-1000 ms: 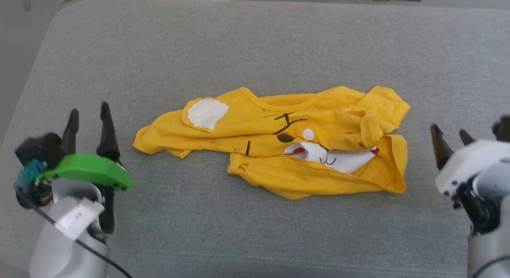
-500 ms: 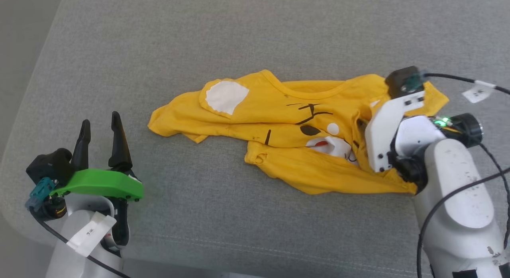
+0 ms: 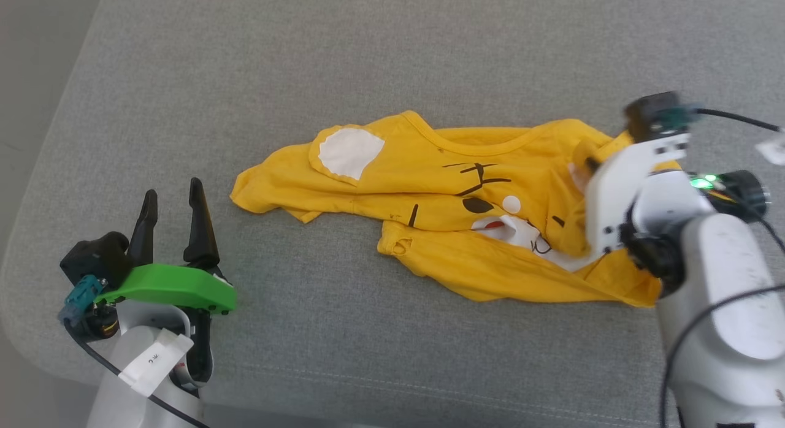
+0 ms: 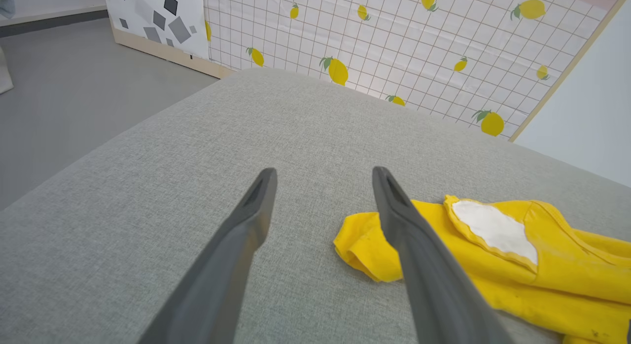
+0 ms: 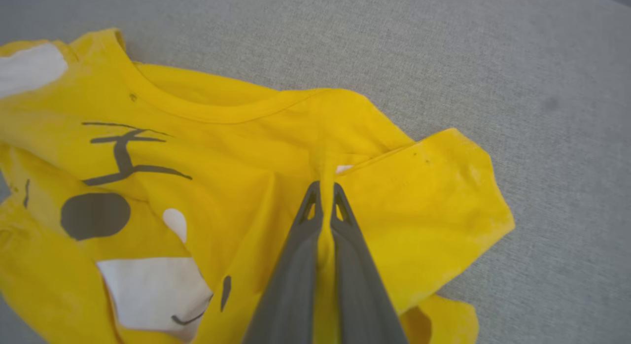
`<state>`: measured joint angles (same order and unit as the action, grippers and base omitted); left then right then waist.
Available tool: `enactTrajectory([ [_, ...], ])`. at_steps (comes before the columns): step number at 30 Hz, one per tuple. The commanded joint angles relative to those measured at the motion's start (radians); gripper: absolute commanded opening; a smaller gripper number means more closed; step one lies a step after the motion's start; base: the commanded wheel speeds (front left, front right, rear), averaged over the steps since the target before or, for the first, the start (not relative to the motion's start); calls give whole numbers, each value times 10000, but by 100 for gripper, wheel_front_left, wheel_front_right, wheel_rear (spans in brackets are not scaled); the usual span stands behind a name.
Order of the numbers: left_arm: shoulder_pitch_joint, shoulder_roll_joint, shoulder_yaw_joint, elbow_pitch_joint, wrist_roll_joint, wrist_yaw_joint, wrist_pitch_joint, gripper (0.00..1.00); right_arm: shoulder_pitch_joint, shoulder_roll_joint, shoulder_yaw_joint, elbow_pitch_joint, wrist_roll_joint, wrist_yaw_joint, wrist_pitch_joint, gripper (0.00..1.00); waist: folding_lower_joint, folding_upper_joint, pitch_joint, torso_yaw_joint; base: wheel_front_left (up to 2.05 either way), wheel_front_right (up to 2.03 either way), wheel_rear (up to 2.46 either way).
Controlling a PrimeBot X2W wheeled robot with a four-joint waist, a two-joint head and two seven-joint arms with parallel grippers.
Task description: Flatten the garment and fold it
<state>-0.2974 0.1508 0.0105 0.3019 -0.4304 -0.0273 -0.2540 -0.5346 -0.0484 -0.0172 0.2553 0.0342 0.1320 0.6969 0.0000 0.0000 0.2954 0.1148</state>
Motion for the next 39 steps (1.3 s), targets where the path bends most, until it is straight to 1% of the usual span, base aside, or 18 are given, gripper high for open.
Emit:
enactTrajectory([
  [1,121,-64,-2,7,108,-74,-77,100,243,-18,-337,-284,177,-13,-323,0,0,0,-201,-85,0,0,0],
  [4,216,-98,-19,21,163,-78,-77,100,804,-18,-1307,-1034,462,-13,-922,0,0,0,-419,-113,0,0,0],
  [6,282,-124,-35,44,188,-78,-77,100,1464,-18,-2222,-1615,843,-13,-1359,0,0,0,-553,-122,0,0,0],
  [10,396,-168,-84,102,212,-83,-77,100,2928,-18,-3790,-2029,1798,-13,-1885,0,0,0,-753,-151,0,0,0],
  [12,464,-173,-83,115,210,-77,-77,100,3664,-18,-4338,-1794,2288,-13,-2055,0,0,0,-836,-205,0,0,0],
  [15,579,-164,-97,134,189,-72,-69,100,4530,-18,-4598,-948,2962,-13,-2298,0,0,0,-915,-317,0,0,0],
  [16,618,-151,-94,135,182,-59,-62,100,4680,-18,-4590,-548,3325,-13,-2420,0,0,0,-947,-371,0,0,0],
  [17,701,-124,-95,133,138,-40,11,100,4783,-18,-4476,423,3871,-13,-2855,0,0,0,-1003,-517,0,0,0],
  [18,728,-117,-103,135,122,-37,40,100,4756,-18,-4351,703,3923,-13,-3049,0,0,0,-1032,-563,0,0,0],
  [19,747,-117,-117,135,106,-39,79,100,4707,-18,-4244,810,3912,-13,-3265,38,0,0,-1044,-596,0,0,0],
  [20,811,-101,-117,110,60,-2,154,100,4438,-18,-4012,738,3769,-13,-3904,100,0,0,-1118,-728,0,0,0],
  [23,843,-94,-123,75,31,36,209,100,4194,-18,-4014,60,3171,-13,-4018,100,0,0,-1165,-812,0,0,0],
  [25,853,-97,-139,31,12,63,238,100,3949,-18,-3945,-732,2482,-13,-3634,100,0,0,-1165,-855,0,0,0],
  [27,837,-103,-163,-17,-5,73,257,100,3702,-18,-3718,-1416,1817,-13,-2929,100,0,0,-1111,-876,0,0,0],
  [30,750,-129,-224,-84,-42,62,299,100,3441,-18,-3057,-2185,656,-13,-1379,100,0,0,-957,-830,0,0,0],
  [34,630,-122,-273,-126,-88,26,317,100,3180,-18,-2484,-2477,-303,-13,302,100,0,0,-708,-724,0,0,0],
  [36,580,-110,-288,-119,-106,16,322,100,3097,-18,-2316,-2509,-662,-13,834,100,0,0,-596,-655,0,0,0],
  [39,517,-97,-303,-94,-144,-4,322,100,3023,-18,-2291,-2502,-958,-13,1266,100,0,0,-467,-553,0,0,0],
])
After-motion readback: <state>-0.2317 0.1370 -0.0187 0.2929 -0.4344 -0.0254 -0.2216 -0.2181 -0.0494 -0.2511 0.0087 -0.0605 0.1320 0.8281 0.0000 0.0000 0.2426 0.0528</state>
